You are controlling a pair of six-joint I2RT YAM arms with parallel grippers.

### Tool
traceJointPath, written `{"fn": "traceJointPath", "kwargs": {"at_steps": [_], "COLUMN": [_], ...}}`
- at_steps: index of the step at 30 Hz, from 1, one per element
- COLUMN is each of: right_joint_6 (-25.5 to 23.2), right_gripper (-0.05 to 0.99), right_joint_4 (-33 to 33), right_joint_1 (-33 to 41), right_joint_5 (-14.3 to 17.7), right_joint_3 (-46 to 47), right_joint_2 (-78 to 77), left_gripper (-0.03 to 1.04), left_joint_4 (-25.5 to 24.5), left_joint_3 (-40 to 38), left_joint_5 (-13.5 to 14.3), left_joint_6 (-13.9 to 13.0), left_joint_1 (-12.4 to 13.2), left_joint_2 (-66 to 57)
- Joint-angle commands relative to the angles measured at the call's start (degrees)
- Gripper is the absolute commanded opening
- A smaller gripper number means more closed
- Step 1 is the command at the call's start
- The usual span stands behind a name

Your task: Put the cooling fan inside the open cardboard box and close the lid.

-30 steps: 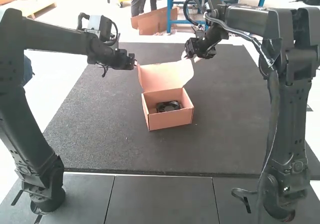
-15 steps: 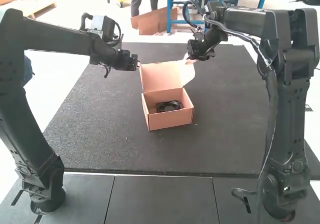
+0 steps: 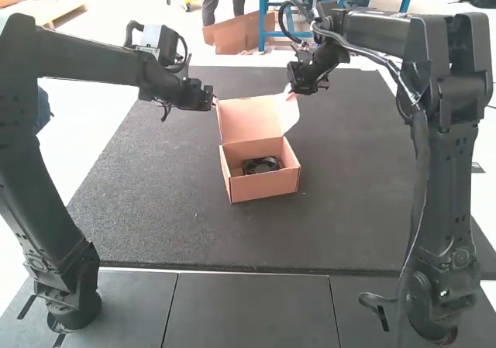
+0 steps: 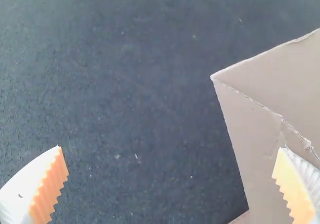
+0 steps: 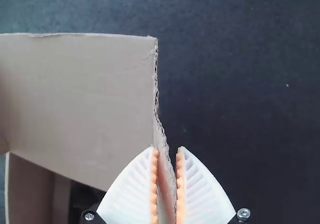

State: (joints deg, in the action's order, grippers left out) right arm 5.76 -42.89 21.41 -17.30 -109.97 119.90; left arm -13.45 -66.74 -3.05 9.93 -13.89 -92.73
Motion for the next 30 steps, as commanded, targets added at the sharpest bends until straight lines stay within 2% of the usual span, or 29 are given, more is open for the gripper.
{"fn": "traceJointPath", "kwargs": {"at_steps": [1, 5, 8, 22, 30], "right_joint_6": [-0.2, -0.3, -0.2, -0.2, -0.4], "right_gripper": [0.08, 0.0, -0.01, -0.01, -0.01], "right_joint_4": [-1.1, -2.5, -4.9, -13.4, -15.8], "right_joint_1": [0.9, 1.0, 1.0, 2.1, 3.0], "right_joint_5": [-1.3, -1.7, -1.7, -1.3, -1.8], "right_joint_3": [-2.2, -2.6, -3.2, -4.5, -4.5], "right_joint_2": [0.2, 0.3, 0.2, 0.0, -0.7], "left_gripper": [0.97, 0.97, 0.97, 0.97, 0.97], "left_joint_4": [0.1, -0.2, -0.4, -4.6, -7.0], "left_joint_3": [-2.5, -2.9, -3.0, -4.5, -4.1], "left_joint_5": [-0.5, -0.5, -0.5, -0.4, -0.3], "left_joint_6": [-0.1, 0.0, 0.0, 0.3, 0.3], "left_joint_1": [-0.3, -0.3, -0.4, -4.7, -5.1], "left_joint_2": [0.0, 0.0, 0.1, 1.3, 3.1]}}
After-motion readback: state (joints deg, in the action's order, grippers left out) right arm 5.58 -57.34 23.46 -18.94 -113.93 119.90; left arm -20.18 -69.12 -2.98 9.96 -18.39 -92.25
